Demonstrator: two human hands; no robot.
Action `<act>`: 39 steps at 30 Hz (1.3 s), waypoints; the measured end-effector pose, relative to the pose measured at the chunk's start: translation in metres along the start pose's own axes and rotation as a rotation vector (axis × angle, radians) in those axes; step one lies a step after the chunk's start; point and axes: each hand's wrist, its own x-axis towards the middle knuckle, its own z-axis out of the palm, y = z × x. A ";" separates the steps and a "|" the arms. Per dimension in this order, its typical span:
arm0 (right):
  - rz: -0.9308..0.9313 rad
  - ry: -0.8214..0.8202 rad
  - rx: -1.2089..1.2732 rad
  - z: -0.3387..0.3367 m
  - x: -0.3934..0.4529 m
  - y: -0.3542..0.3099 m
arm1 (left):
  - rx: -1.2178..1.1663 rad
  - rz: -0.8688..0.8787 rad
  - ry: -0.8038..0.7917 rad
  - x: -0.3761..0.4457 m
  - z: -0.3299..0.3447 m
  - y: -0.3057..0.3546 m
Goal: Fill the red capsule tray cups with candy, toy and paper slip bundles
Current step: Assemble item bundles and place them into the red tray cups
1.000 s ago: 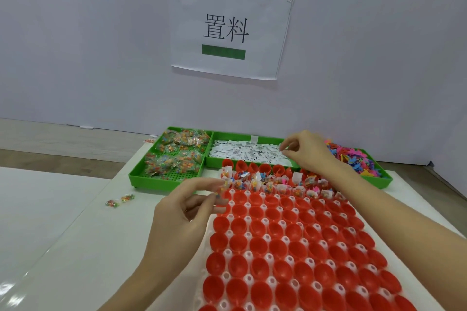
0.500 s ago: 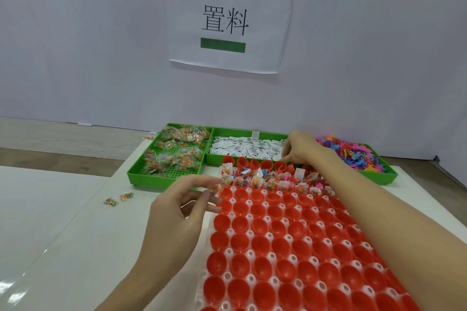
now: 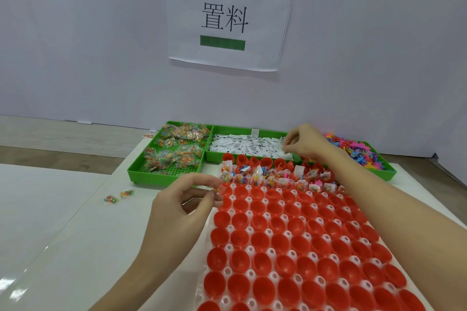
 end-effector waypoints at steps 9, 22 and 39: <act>-0.046 0.163 0.516 -0.019 -0.084 -0.014 | -0.204 -0.140 -0.061 -0.002 0.000 0.013; -0.162 0.230 0.647 0.035 -0.224 -0.049 | -0.238 -0.207 -0.270 -0.010 0.005 0.016; -0.138 0.060 0.819 0.041 -0.239 -0.057 | -0.229 -0.178 -0.261 -0.017 0.011 0.013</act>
